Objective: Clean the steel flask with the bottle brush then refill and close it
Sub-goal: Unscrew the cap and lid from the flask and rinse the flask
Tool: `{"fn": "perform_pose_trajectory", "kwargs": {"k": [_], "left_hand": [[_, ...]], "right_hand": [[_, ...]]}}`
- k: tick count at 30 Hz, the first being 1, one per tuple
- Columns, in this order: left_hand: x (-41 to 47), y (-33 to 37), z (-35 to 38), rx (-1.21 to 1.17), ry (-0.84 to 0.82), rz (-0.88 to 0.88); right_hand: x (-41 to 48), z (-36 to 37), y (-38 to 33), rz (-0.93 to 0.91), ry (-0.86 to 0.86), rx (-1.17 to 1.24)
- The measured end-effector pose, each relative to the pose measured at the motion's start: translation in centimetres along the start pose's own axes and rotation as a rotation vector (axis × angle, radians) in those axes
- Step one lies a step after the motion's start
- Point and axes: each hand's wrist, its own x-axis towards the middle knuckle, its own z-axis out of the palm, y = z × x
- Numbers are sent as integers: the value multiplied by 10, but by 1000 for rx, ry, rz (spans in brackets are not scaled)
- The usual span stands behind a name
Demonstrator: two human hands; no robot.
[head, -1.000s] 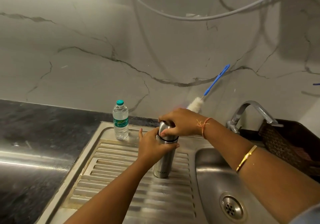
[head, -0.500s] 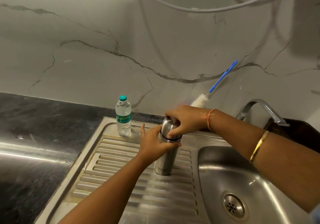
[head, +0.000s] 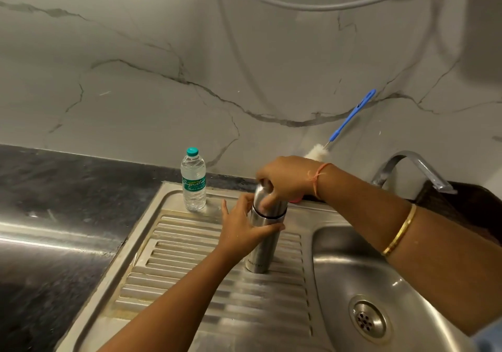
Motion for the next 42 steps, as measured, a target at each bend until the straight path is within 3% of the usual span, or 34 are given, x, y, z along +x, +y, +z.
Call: {"fn": "perform_pose_trajectory", "kwargs": {"k": [3, 5, 8, 14, 18, 24, 30, 38, 42], "left_hand": [[0, 0, -1, -3, -7, 5], [1, -2, 1, 25, 19, 13], [1, -7, 4, 85, 46, 16], [1, -2, 1, 65, 52, 15], [2, -5, 2, 72, 42, 14], [1, -3, 0, 45, 10, -24], [0, -1, 1, 54, 12, -48], [2, -5, 0, 8, -29, -51], [2, -7, 0, -26, -49, -49]], "right_hand": [[-5, -13, 0, -111, -167, 198], [-7, -12, -5, -11, -108, 174], [-7, -3, -10, 183, 23, -57], [-20, -19, -7, -37, -175, 178], [-13, -1, -12, 216, 39, 95], [-18, -4, -6, 98, -74, 238], [-13, 20, -10, 315, 170, 226], [-27, 12, 8, 256, 347, 748], [-39, 15, 26, 334, 481, 1017]]}}
